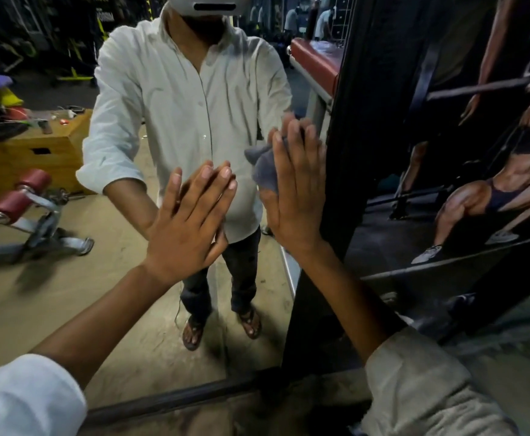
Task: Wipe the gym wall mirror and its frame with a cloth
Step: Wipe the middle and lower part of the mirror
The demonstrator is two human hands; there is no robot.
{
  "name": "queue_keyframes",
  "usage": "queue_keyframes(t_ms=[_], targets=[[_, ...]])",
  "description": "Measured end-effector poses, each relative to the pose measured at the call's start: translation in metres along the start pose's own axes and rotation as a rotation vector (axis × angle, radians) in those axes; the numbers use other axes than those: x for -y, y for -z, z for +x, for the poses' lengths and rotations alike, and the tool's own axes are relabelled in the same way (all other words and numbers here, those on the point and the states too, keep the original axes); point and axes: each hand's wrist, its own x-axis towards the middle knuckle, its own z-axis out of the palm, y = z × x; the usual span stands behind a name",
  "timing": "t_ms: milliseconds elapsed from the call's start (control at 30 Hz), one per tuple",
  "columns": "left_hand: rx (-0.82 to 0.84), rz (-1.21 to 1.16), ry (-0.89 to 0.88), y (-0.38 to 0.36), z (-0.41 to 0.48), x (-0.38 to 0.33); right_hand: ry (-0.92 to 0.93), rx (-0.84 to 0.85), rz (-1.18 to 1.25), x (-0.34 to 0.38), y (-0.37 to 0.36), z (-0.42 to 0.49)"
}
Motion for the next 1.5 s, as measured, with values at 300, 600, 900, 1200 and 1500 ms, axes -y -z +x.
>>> queue_keyframes(t_ms=[300,600,900,1200,1500], targets=[[0.014,0.001,0.04,0.0,-0.001,-0.009,0.284,0.417,-0.222,-0.028,0.0,-0.19],[0.111,-0.101,0.086,0.026,-0.003,-0.007,0.088,0.154,0.023,0.0,0.008,-0.042],[0.236,0.105,0.386,0.06,-0.071,0.035,0.728,0.292,-0.225,0.022,-0.04,-0.113],[0.362,0.171,0.375,0.073,-0.131,0.064,0.66,0.203,-0.226,0.021,-0.029,-0.034],[0.314,0.142,0.368,0.075,-0.136,0.078,0.767,0.239,-0.273,0.106,-0.057,-0.055]])
